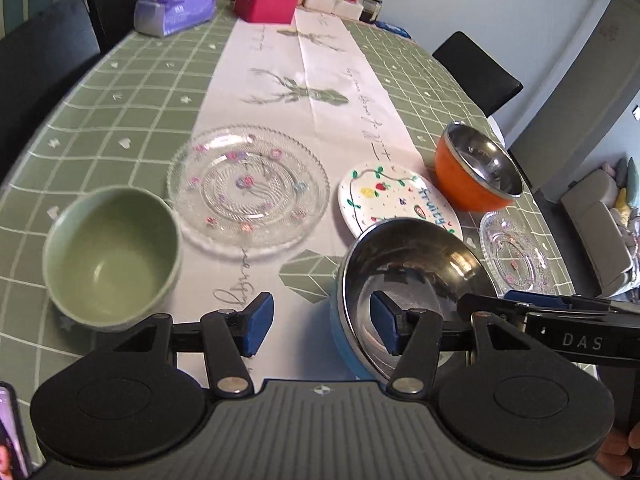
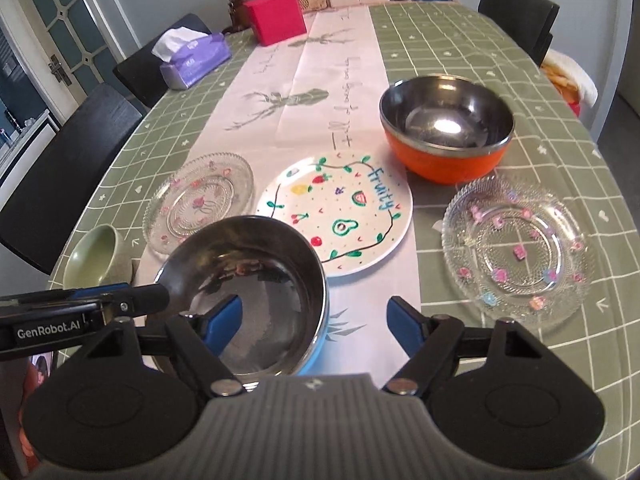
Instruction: Organize plates and bowls
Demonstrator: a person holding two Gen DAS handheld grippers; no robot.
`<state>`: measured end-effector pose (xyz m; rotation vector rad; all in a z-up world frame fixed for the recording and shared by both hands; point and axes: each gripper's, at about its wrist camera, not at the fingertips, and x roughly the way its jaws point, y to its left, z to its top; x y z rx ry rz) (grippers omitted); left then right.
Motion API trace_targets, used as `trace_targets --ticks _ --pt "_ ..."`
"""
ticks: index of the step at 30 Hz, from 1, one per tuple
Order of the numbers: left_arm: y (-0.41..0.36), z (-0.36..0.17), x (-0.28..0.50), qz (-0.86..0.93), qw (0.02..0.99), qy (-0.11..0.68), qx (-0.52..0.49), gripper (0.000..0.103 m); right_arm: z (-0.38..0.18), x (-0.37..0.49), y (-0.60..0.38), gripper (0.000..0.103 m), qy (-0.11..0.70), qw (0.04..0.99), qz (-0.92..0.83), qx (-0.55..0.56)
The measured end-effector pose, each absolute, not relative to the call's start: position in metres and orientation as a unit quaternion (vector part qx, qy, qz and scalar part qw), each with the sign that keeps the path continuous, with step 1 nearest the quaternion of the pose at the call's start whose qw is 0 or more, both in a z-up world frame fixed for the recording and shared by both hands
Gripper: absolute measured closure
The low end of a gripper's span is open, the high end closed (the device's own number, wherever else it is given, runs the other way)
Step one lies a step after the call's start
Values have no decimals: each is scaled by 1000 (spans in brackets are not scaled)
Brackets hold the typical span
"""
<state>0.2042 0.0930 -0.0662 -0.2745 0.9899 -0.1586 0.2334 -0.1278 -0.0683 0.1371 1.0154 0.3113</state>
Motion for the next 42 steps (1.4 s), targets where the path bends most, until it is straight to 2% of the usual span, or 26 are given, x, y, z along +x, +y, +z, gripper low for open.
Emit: trace_targets --ticks 2,4,5,6,7,9,12,14,17,21,31,42 --pt "93 -73 208 -84 860 482 -144 39 -73 237 -129 35 492 855 149 70" --pt "91 -76 209 -83 858 487 -141 50 -77 239 -131 37 499 849 152 81" --pt "88 -77 209 -82 860 486 -135 52 -79 240 -132 43 503 846 154 87" --pt "87 -77 209 -81 860 486 -131 59 -81 241 -133 46 508 842 155 91" --pt "85 -78 210 -80 860 487 -128 64 -83 243 -133 48 511 840 158 95" --pt "85 -79 210 -85 860 487 -131 69 -86 244 -133 51 515 836 160 100" --pt "83 -78 211 -95 859 484 -136 82 -88 243 -133 64 518 833 162 107" --pt "81 -78 210 -93 860 484 -133 85 -90 244 -134 80 522 828 167 119" --pt "80 -77 209 -85 862 483 -130 86 -90 243 -135 85 522 827 166 128" --pt "78 -74 206 -74 867 480 -116 90 -89 241 -135 86 522 826 169 133" --pt "80 -47 170 -71 868 484 -82 90 -72 208 -130 86 525 819 193 128" --pt "96 -40 124 -86 831 549 -2 92 -71 149 -106 86 550 793 236 117"
